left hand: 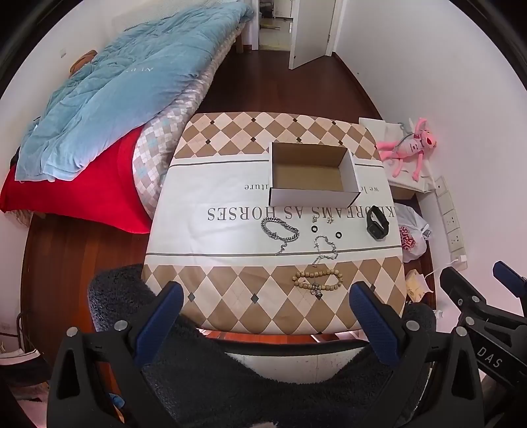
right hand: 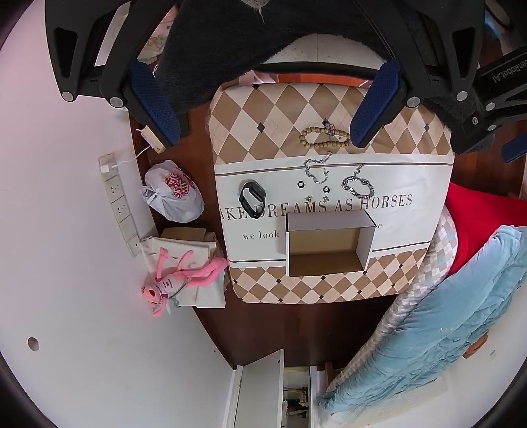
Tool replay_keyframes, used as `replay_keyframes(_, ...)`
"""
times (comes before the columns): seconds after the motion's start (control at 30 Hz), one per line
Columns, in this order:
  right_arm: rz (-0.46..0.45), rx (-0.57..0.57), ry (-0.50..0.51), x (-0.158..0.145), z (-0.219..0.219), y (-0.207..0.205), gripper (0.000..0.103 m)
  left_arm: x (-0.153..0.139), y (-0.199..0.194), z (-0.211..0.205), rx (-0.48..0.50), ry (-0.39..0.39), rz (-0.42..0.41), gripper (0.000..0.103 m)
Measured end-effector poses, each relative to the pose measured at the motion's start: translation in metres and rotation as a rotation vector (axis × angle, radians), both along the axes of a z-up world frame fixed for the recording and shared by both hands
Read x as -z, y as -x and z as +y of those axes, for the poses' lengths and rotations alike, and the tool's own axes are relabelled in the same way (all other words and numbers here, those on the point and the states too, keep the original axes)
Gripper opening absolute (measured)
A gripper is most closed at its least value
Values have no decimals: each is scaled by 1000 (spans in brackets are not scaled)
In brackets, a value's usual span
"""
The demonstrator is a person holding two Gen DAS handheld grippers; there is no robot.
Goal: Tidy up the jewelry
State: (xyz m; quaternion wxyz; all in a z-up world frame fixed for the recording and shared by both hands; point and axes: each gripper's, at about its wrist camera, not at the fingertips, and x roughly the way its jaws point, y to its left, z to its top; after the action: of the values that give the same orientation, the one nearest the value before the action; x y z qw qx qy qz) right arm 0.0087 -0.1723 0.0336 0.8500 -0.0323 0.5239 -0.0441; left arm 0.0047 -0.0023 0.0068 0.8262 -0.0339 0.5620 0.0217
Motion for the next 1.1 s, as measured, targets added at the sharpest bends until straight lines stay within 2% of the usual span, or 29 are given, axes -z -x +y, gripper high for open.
replay_keyframes(1.1,-2,-3,-12,-7,-4,-2,103,-4,0,-1,12,-2,-12,103)
